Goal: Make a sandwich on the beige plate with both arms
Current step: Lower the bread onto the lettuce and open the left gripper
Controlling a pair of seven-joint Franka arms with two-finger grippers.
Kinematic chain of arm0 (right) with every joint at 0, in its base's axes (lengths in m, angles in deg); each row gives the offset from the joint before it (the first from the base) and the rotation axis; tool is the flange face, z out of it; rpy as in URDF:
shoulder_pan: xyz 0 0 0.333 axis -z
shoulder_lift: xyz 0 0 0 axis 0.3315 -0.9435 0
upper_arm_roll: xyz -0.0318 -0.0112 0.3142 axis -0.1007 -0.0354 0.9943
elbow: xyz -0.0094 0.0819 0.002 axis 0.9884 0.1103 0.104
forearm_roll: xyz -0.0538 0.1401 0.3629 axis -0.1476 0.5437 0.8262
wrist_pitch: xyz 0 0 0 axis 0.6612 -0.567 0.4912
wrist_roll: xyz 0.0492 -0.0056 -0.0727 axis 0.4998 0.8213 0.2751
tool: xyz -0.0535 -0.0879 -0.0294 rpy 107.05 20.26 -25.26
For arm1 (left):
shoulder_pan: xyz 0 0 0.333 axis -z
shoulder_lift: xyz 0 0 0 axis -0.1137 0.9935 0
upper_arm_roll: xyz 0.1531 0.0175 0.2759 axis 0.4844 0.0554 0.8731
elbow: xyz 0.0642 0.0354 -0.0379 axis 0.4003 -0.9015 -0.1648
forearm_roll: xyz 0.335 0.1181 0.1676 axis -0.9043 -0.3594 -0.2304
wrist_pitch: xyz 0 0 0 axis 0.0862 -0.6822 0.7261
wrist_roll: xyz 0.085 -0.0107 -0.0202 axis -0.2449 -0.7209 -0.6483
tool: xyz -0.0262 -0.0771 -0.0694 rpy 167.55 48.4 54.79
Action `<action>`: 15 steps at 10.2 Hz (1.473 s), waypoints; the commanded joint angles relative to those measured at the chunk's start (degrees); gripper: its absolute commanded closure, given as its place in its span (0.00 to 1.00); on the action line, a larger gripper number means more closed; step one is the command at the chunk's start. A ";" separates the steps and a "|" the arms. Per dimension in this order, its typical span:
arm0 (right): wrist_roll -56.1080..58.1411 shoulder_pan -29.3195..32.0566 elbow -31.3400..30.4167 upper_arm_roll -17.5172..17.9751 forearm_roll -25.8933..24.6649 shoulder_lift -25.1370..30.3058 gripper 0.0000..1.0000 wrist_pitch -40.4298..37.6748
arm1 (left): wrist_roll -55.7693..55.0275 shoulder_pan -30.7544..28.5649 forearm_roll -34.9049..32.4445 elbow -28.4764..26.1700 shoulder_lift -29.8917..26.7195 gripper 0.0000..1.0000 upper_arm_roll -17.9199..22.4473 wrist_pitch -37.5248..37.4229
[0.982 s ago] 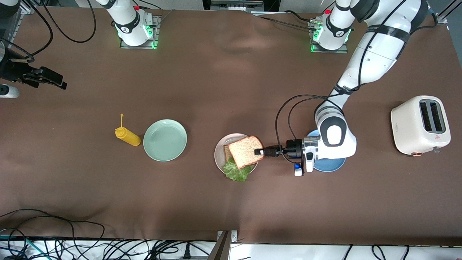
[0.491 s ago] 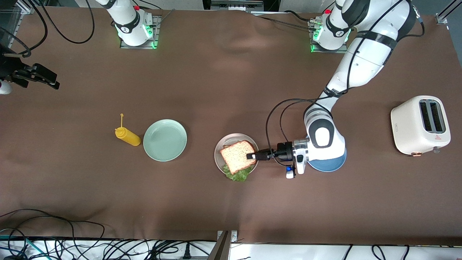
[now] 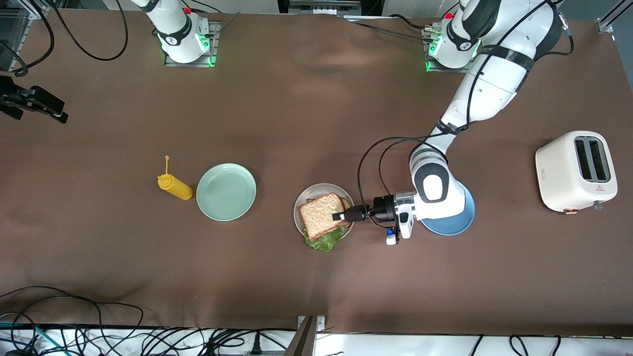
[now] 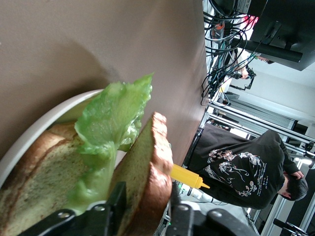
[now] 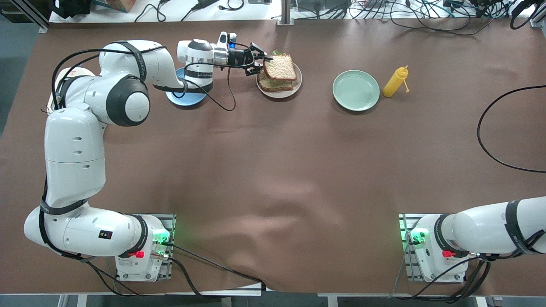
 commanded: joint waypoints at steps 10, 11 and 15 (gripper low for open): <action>-0.61 0.07 1.62 0.22 0.93 -0.86 0.00 -1.25 | -21.11 -7.26 -32.42 1.64 -5.99 0.00 1.35 -0.51; -0.53 0.07 1.62 0.22 0.85 -0.86 0.00 -1.34 | -28.31 -7.26 -41.81 1.73 -8.10 0.00 1.27 -0.86; -0.53 0.15 1.62 0.13 0.93 -0.86 0.00 -1.43 | -36.99 -9.09 -61.19 1.29 -17.59 0.00 1.79 -12.78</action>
